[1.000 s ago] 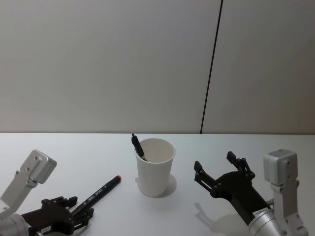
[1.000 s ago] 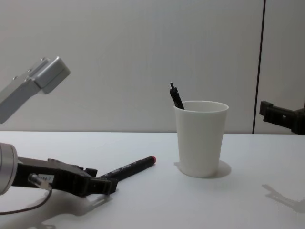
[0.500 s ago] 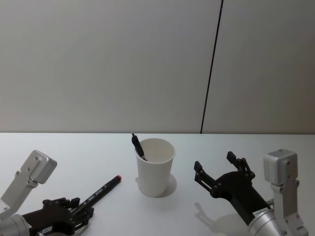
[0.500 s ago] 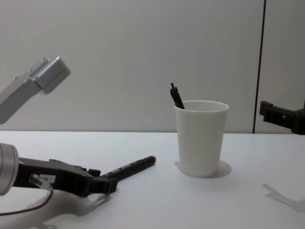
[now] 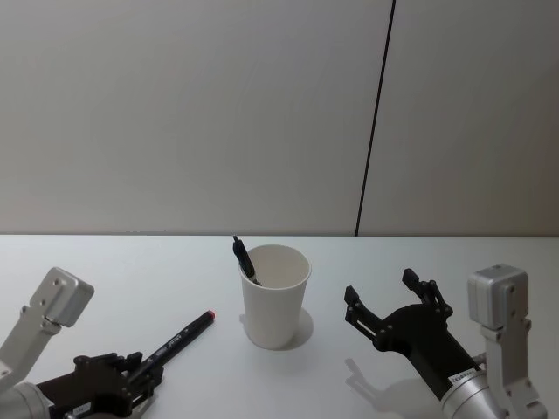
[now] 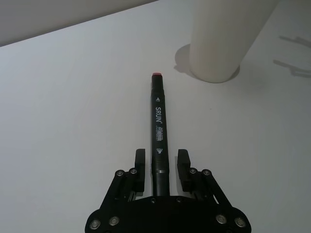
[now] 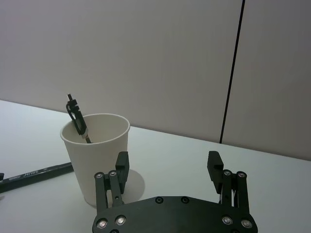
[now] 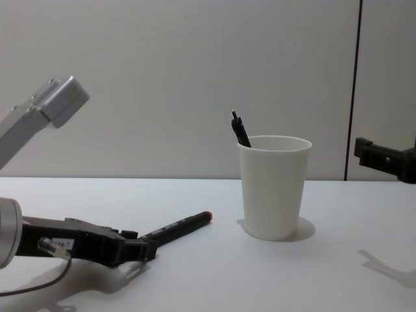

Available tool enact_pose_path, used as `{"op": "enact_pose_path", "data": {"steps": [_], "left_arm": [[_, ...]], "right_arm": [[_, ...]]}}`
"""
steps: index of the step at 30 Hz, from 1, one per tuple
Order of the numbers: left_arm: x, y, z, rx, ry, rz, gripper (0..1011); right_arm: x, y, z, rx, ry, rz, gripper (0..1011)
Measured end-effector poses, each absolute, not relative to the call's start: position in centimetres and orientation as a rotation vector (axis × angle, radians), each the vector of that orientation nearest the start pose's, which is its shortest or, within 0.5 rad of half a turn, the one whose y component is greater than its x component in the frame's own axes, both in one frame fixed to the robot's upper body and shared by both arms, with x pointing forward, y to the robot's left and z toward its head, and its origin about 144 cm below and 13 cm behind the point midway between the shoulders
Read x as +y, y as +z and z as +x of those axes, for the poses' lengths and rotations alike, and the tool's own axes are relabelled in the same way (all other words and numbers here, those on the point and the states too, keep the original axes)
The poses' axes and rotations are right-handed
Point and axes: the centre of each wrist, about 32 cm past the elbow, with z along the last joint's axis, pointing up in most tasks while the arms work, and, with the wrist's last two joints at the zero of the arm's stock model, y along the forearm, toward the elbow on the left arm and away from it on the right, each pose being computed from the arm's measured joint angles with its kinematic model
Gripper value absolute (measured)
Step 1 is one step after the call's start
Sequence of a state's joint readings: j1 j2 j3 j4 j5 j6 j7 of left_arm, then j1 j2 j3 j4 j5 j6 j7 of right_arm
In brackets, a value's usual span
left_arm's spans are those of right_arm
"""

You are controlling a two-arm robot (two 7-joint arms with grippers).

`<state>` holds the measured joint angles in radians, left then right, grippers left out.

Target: Place the pen into the pen holder.

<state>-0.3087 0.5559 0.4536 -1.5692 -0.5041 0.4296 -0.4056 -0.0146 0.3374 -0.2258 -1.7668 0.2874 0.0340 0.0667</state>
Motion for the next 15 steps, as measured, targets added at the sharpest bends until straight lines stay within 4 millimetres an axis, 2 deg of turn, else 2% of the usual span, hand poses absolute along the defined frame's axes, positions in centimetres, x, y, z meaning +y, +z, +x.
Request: {"op": "enact_pose_path", "data": {"steps": [15], "left_arm": [[26.5, 121.04, 51.12, 0.202, 0.807, 0.344, 315]], "right_arm": [[-23.71, 118.87, 44.33, -0.075, -1.229, 0.026, 1001]]}}
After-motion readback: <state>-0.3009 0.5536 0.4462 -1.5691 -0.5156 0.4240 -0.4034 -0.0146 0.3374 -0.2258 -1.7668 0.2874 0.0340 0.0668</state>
